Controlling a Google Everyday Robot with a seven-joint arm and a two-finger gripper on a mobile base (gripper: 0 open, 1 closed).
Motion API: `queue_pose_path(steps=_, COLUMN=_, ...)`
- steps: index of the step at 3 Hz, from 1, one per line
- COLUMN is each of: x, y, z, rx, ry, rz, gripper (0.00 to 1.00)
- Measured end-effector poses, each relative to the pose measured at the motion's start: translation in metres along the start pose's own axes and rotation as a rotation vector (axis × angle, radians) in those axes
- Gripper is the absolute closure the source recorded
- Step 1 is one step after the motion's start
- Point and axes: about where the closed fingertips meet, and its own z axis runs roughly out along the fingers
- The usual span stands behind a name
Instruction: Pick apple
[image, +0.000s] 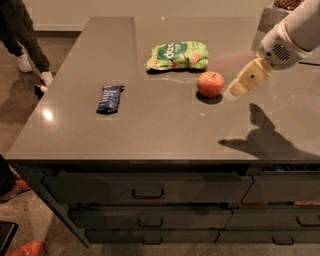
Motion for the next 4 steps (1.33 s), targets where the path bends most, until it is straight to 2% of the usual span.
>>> queue_pose_path(steps=1, x=-0.003, y=-0.027, z=0.031, rx=0.046, ry=-0.045, rz=0.137, gripper=0.00)
queue_pose_path(steps=2, x=-0.015, y=-0.038, z=0.058, rx=0.060, ry=-0.074, rz=0.191, gripper=0.00)
queue_pose_path(steps=3, x=-0.019, y=-0.044, z=0.075, rx=0.061, ry=-0.074, rz=0.211, gripper=0.00)
queue_pose_path(steps=4, x=-0.029, y=-0.043, z=0.093, rx=0.040, ry=-0.082, rz=0.205, gripper=0.00)
